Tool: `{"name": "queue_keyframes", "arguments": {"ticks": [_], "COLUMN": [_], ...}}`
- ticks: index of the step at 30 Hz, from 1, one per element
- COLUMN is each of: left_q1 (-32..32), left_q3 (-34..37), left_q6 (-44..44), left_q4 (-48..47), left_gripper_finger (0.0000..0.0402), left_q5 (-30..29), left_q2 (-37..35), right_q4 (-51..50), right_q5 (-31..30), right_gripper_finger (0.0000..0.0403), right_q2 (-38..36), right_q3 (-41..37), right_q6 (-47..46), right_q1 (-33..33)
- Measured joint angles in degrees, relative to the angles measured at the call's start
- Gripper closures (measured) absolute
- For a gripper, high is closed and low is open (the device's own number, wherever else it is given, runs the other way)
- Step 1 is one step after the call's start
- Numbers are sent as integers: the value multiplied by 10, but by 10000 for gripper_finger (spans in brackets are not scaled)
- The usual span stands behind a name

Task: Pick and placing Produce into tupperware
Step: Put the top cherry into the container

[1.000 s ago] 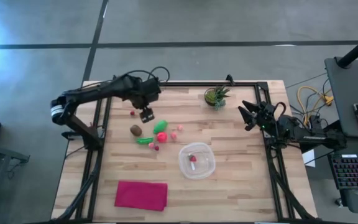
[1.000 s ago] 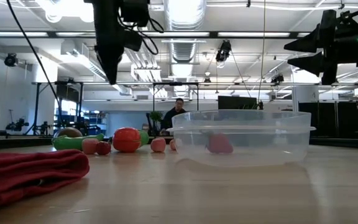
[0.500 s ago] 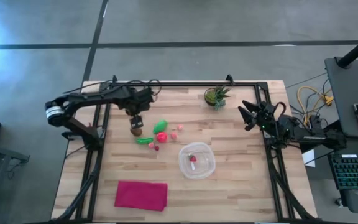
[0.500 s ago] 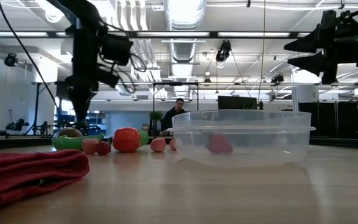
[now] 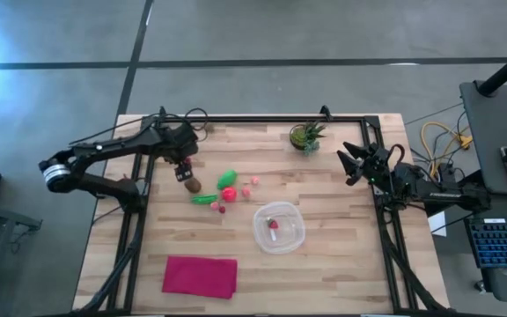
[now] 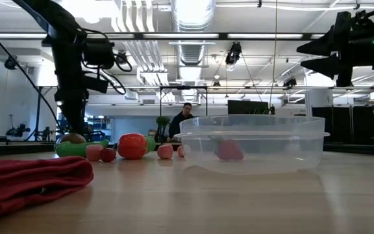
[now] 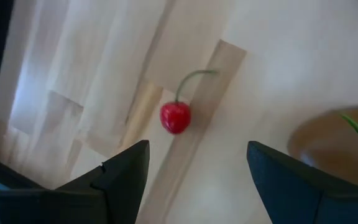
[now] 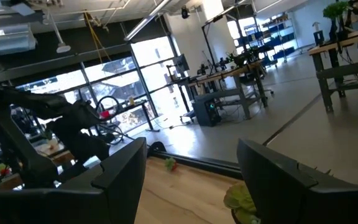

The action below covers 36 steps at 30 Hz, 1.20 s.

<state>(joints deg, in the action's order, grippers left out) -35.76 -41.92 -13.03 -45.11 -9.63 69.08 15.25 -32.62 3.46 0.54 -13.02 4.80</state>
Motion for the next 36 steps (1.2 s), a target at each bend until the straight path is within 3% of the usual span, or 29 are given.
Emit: {"name": "queue_keyframes", "arguments": {"ticks": [21,31,36], "left_q1": [-82,-114,-114], "left_q3": [59,78,90], "left_q6": [-75,-85,-100], "left_q4": [143,162,167], "left_gripper_finger": [146,146,146], "left_q5": [16,78,81], "left_q2": [21,21,21], "right_q4": [-57,-74,-75], "right_q5": [0,0,-1], "right_gripper_finger": [161,161,161], "right_q2": [2,2,2], "right_q3": [0,0,0], "right_q6": [-36,-36,-35], "right_q1": [0,0,0]}}
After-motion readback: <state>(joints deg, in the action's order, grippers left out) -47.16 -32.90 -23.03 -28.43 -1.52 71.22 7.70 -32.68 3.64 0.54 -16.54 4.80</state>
